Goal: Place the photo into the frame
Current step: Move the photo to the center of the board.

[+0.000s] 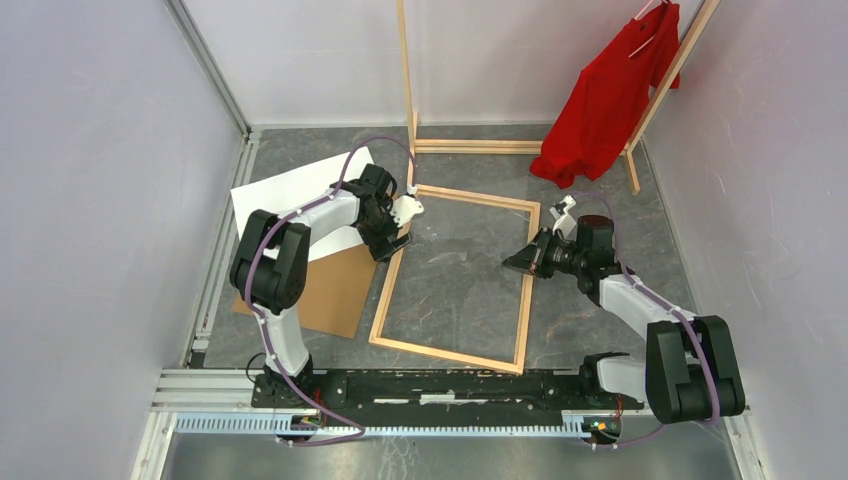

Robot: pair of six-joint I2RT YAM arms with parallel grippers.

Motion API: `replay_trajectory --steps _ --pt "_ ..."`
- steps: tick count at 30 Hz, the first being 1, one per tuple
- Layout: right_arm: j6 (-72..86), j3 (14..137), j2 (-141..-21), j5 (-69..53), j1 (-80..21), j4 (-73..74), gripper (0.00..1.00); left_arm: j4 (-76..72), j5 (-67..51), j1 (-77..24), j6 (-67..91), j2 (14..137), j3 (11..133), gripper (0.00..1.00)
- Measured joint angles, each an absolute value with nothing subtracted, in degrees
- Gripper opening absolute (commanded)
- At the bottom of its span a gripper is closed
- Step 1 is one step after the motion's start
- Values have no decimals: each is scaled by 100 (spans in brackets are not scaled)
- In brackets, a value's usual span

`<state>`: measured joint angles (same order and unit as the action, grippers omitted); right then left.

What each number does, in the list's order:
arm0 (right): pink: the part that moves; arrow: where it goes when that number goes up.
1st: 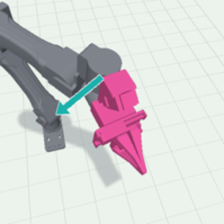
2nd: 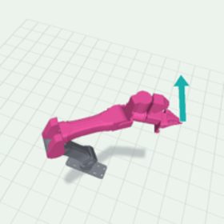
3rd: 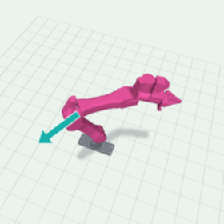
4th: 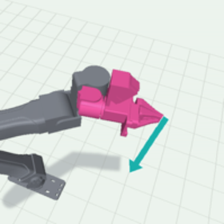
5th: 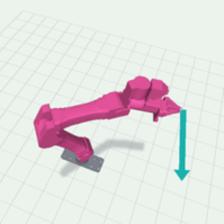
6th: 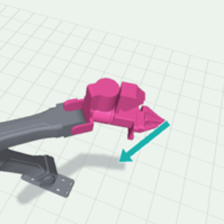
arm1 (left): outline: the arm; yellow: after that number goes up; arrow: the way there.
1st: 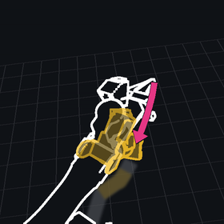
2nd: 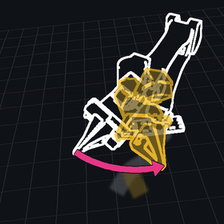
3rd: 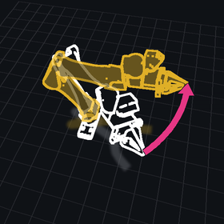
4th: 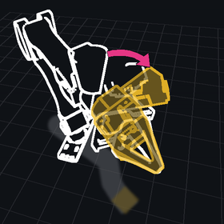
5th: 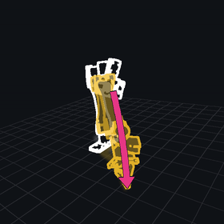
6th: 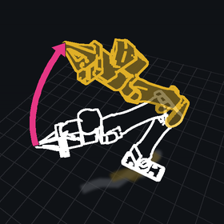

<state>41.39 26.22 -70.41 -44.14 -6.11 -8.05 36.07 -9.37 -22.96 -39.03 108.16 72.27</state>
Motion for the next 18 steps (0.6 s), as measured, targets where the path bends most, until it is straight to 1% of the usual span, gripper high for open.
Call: replay_trajectory --steps 6,9,11,14,16,18 --pt "4294 2620 -7196 -4423 -611 -939 1 3607 -934 -2296 -3905 10816 7225 100" --pt "4289 2624 -7266 -4359 -611 -882 7 3607 -934 -2296 -3905 10816 7223 100" --pt "4213 2655 -7321 -4259 -613 -740 14 3607 -932 -2296 -3907 10816 7223 100" --pt "4084 2803 -7413 -4101 -635 -445 21 3607 -932 -2296 -3907 10816 7223 100" --pt "3935 2995 -7500 -3981 -698 -187 23 3607 -932 -2296 -3907 10814 7223 100" --pt "3774 3212 -7590 -3868 -792 64 23 3607 -932 -2296 -3907 10814 7223 100"
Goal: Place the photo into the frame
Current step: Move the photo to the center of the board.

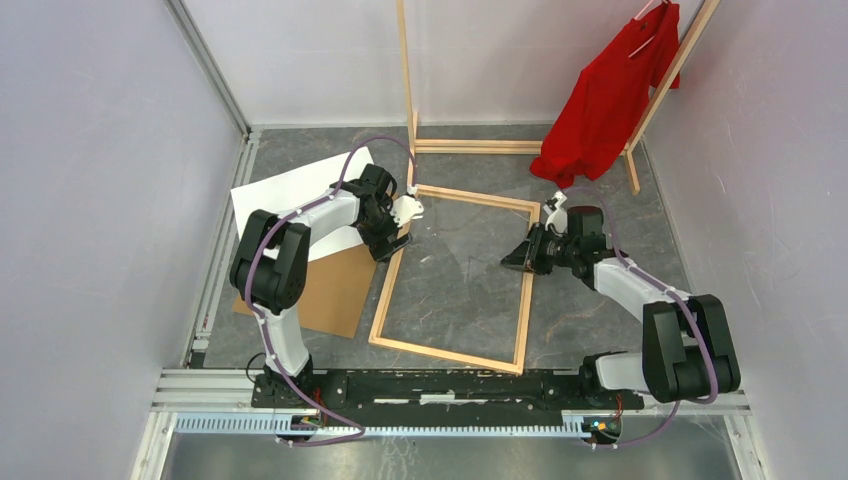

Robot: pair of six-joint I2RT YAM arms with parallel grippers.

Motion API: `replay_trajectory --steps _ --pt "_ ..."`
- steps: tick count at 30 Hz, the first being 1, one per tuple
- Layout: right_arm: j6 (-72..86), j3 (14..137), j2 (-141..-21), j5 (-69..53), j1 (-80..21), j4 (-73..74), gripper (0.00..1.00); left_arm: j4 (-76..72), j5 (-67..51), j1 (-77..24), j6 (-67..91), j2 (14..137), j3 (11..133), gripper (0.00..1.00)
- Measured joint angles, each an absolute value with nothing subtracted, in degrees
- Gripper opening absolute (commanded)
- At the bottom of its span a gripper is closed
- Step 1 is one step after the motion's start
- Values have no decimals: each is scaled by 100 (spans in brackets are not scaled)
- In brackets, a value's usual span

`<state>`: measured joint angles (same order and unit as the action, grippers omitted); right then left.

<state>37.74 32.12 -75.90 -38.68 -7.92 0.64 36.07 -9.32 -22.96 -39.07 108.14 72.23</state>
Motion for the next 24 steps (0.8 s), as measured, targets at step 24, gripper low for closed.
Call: replay_trajectory --steps 24 --pt "2665 4353 -8547 -3017 -1116 2309 27 3610 -934 -2296 -3911 10814 7223 100"
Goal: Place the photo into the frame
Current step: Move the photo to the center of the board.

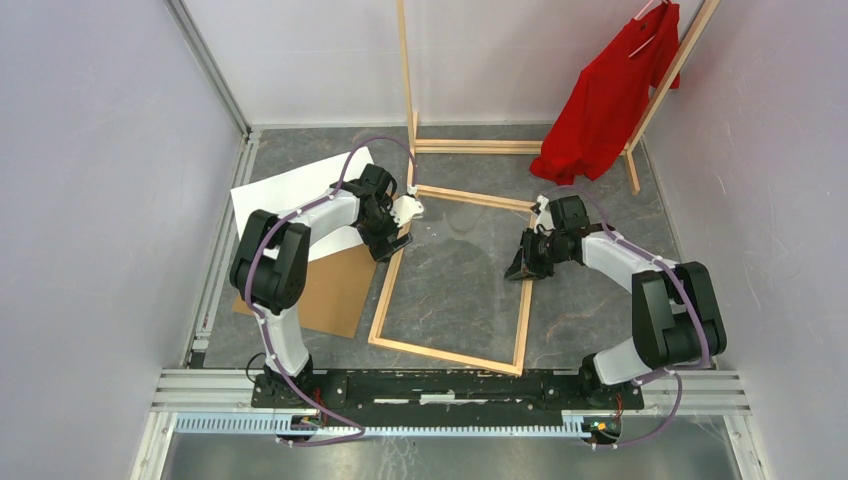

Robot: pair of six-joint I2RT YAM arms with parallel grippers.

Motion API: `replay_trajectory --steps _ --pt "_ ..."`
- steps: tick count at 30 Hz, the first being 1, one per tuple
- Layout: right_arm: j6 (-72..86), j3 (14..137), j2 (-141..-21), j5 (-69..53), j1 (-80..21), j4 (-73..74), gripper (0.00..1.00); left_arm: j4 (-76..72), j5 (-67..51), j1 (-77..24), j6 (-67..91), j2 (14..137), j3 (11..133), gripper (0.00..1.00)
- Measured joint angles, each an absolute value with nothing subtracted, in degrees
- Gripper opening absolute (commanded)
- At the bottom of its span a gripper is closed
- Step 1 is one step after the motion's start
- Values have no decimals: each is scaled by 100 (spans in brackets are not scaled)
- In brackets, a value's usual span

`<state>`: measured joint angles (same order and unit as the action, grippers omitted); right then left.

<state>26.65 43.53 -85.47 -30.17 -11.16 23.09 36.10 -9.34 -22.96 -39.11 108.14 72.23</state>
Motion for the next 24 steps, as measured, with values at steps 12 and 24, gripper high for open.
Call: replay_trajectory --steps 12,24 --pt "2423 4934 -8691 -2668 -1162 2832 67 3612 -932 -2296 -3913 10807 7220 100" --pt "1959 5083 -8698 -2139 -1162 3330 68 3612 -917 -2296 -3970 10785 7190 100"
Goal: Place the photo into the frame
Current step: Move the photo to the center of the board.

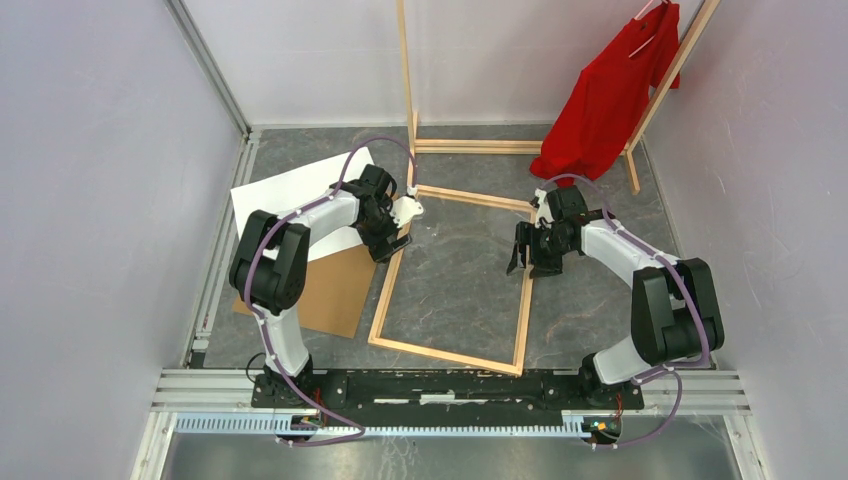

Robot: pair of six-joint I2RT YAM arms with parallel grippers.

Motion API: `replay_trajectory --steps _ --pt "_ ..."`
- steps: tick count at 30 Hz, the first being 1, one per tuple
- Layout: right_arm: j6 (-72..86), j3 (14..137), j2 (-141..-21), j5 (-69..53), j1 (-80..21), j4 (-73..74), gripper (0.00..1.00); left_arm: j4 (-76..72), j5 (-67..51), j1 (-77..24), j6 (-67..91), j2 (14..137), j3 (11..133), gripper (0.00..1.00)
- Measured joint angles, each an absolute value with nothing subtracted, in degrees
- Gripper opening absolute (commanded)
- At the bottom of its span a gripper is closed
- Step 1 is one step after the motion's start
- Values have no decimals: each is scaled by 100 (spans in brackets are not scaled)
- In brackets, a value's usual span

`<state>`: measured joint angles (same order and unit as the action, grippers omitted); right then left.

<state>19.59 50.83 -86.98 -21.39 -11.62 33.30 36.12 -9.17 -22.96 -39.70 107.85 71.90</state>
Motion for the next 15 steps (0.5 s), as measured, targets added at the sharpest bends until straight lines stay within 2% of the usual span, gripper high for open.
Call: replay_trajectory --steps 15 --pt "1863 5144 -8696 -1938 -1164 3474 66 3610 -917 -2296 -3977 10783 7181 100"
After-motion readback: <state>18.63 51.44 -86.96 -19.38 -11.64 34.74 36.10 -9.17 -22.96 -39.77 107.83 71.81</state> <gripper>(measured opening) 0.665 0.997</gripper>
